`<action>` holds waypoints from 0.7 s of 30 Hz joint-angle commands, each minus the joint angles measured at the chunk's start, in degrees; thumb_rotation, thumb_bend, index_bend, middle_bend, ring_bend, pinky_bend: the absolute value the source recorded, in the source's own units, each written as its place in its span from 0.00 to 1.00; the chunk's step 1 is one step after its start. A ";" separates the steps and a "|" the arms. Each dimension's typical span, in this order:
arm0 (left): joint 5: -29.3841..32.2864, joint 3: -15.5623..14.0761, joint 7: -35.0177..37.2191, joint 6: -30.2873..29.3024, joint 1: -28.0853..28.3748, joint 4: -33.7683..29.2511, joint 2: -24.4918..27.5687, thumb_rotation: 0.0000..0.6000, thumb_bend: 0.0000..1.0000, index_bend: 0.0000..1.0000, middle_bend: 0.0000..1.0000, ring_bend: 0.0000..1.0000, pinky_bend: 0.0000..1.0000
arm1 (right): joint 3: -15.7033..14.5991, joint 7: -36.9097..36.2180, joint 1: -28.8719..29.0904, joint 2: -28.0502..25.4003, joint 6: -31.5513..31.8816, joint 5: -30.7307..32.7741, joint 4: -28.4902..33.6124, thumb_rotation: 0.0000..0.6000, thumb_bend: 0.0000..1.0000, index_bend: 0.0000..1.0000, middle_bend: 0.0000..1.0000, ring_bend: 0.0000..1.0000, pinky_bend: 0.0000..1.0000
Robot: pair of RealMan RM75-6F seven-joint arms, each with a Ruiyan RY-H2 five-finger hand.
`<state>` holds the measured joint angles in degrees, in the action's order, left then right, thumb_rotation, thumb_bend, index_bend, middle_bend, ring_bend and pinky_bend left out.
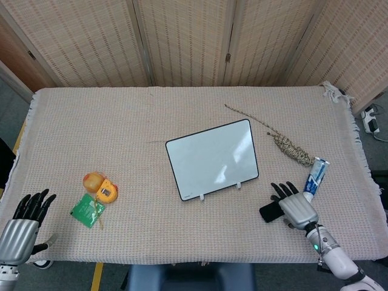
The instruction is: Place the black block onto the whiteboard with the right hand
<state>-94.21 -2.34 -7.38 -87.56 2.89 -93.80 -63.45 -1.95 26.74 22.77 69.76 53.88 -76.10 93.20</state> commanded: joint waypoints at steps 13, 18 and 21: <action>-0.30 -0.11 0.60 -0.42 -0.18 -0.15 0.27 1.00 0.24 0.00 0.00 0.00 0.00 | 0.19 -0.14 0.11 4.13 2.45 -0.24 -5.40 1.00 0.31 0.42 0.00 0.00 0.00; -0.17 -0.04 0.74 -0.44 -0.21 -0.18 0.32 1.00 0.24 0.00 0.00 0.00 0.00 | 0.08 -0.41 0.25 5.12 2.29 -0.11 -6.94 1.00 0.31 0.45 0.00 0.00 0.00; -0.09 0.00 0.74 -0.34 -0.17 -0.17 0.32 1.00 0.24 0.00 0.00 0.00 0.00 | 0.21 -1.28 0.02 5.80 3.52 -0.99 -7.86 1.00 0.31 0.48 0.00 0.01 0.00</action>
<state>-94.31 -2.35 -6.64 -87.91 2.71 -93.96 -63.13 -1.81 25.89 22.91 75.26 56.83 -76.63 85.69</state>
